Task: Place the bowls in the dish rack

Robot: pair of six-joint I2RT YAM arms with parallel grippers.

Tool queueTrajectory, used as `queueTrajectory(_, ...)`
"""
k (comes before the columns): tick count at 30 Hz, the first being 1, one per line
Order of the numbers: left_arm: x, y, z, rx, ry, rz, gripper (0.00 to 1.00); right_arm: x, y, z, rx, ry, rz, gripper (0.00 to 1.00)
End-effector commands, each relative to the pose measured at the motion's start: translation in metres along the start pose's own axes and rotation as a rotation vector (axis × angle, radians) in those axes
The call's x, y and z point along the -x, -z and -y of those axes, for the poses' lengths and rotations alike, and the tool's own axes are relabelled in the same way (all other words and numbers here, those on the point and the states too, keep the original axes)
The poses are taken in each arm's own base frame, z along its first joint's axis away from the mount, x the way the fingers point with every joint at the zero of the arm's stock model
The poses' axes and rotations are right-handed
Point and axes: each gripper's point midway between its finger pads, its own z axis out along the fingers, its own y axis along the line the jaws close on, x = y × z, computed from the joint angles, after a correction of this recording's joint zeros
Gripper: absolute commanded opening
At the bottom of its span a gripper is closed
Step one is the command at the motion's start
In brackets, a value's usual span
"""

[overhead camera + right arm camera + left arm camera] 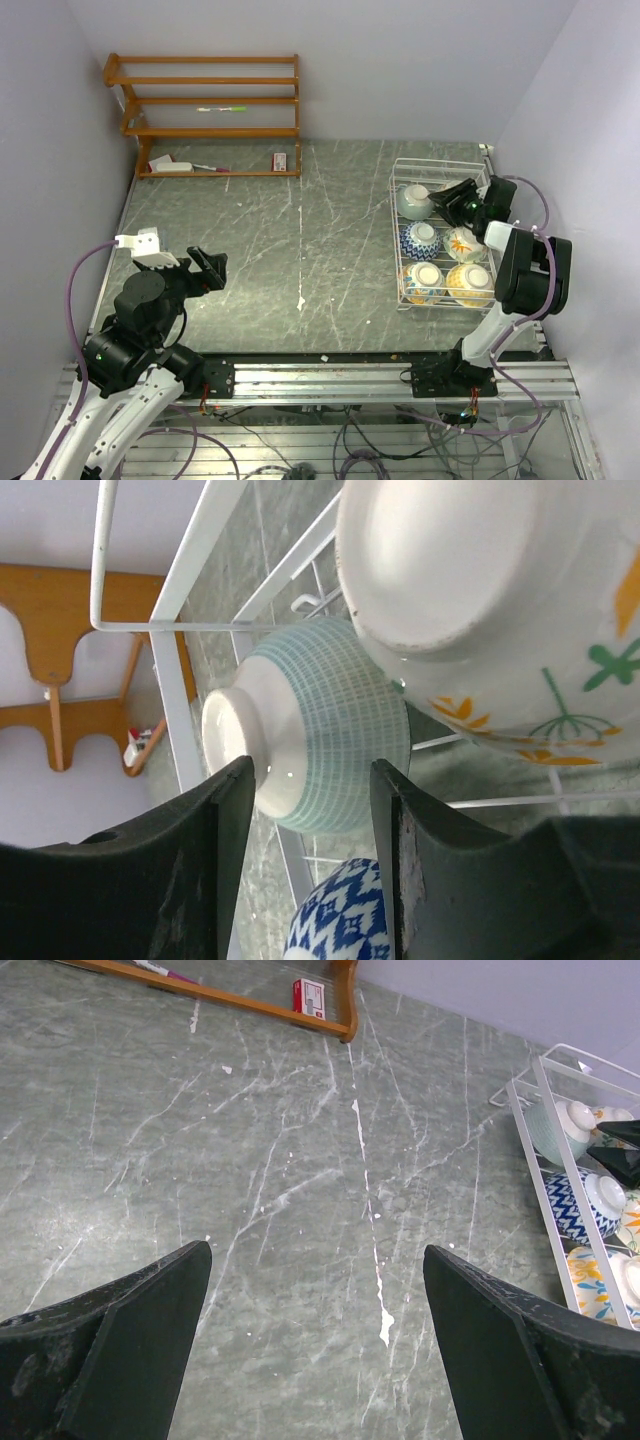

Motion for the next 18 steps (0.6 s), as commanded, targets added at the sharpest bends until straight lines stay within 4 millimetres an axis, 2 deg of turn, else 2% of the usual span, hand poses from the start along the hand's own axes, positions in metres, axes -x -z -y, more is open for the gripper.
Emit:
queueTrajectory(1,0.013,0.006,0.005,-0.015,0.020,0.036,0.98,0.006,0.006,-0.014,-0.042,0.103,0.023,0.50)
queueTrajectory(4,0.013,0.006,0.004,-0.010,0.021,0.035,0.98,0.010,0.011,-0.027,-0.051,0.157,0.046,0.51)
queueTrajectory(6,0.013,0.006,0.003,-0.009,0.021,0.035,0.98,0.019,0.017,-0.047,-0.035,0.210,0.080,0.51)
queueTrajectory(10,0.014,0.006,0.003,-0.005,0.025,0.038,0.98,0.019,0.030,-0.077,-0.061,0.332,0.113,0.51)
queueTrajectory(14,0.013,0.006,0.003,-0.004,0.025,0.036,0.98,0.005,0.046,-0.112,-0.112,0.492,0.162,0.53)
queueTrajectory(18,0.013,0.006,0.003,-0.004,0.024,0.035,0.98,-0.014,0.064,-0.131,-0.188,0.615,0.205,0.56)
